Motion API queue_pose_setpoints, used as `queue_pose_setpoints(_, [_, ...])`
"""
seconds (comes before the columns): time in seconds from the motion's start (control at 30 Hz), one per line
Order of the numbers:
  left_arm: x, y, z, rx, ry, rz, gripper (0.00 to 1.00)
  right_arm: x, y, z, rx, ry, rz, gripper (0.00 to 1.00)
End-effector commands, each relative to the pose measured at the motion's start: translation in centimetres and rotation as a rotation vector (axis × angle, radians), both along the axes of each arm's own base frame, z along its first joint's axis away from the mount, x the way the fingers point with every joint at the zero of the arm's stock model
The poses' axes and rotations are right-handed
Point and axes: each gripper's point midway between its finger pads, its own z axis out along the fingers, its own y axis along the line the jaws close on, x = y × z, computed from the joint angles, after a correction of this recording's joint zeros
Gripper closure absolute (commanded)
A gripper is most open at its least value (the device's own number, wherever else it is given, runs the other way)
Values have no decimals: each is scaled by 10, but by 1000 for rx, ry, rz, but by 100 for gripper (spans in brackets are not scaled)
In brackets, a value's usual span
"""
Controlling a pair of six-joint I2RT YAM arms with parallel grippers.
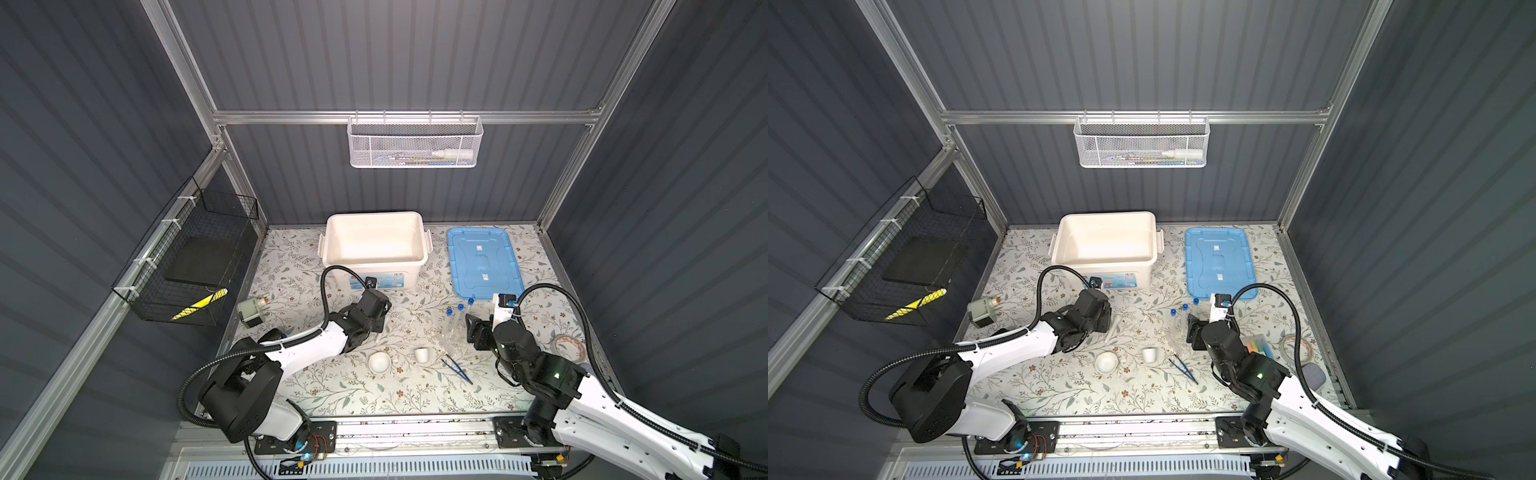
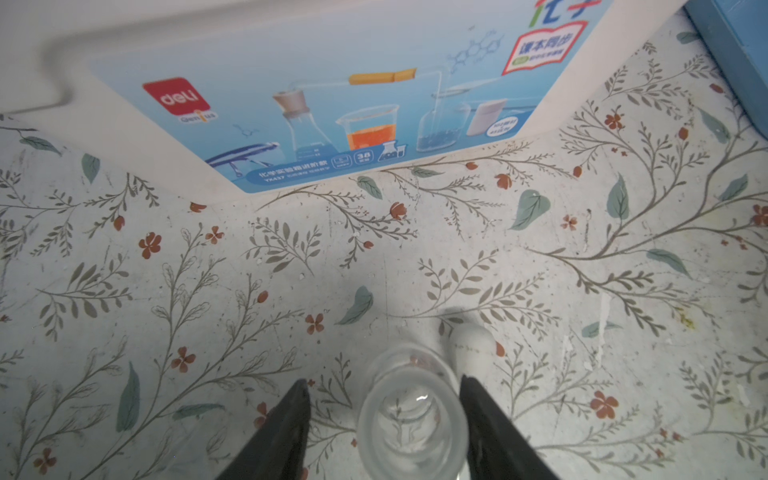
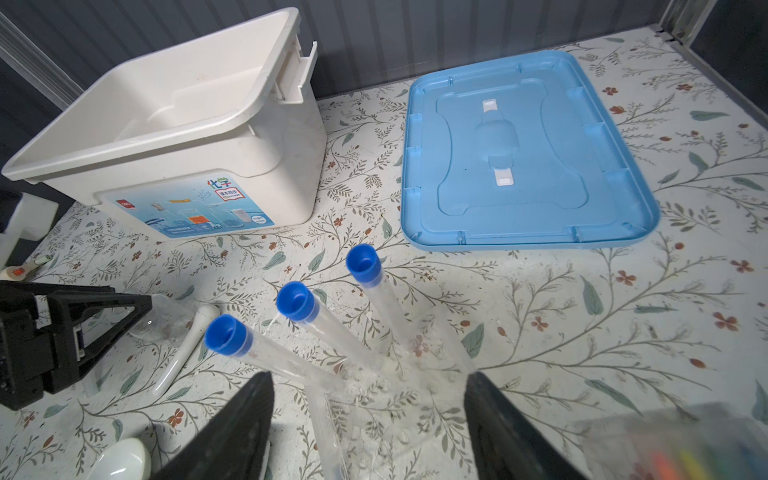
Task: Organize the chemistry lab equipment
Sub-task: 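Lower the left gripper over the glass jar and close on it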
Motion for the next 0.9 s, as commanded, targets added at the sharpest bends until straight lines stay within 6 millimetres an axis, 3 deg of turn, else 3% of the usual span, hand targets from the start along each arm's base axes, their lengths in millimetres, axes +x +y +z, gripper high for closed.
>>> queue_pose_setpoints(0.0, [8, -8, 7, -18, -13, -14, 46, 0, -8, -3, -25, 1, -28, 25])
queue_pose_setpoints(0.4, [9, -9, 4, -17, -6, -22, 53, 0, -18, -2, -24, 0, -48, 24])
queue_pose_setpoints(0.73, [9, -10, 8, -20, -13, -38, 71, 0, -26, -3, -14, 8, -67, 23])
queue_pose_setpoints(0.87, [9, -10, 10, -19, -17, -41, 73, 1, -29, -2, -11, 8, -70, 22])
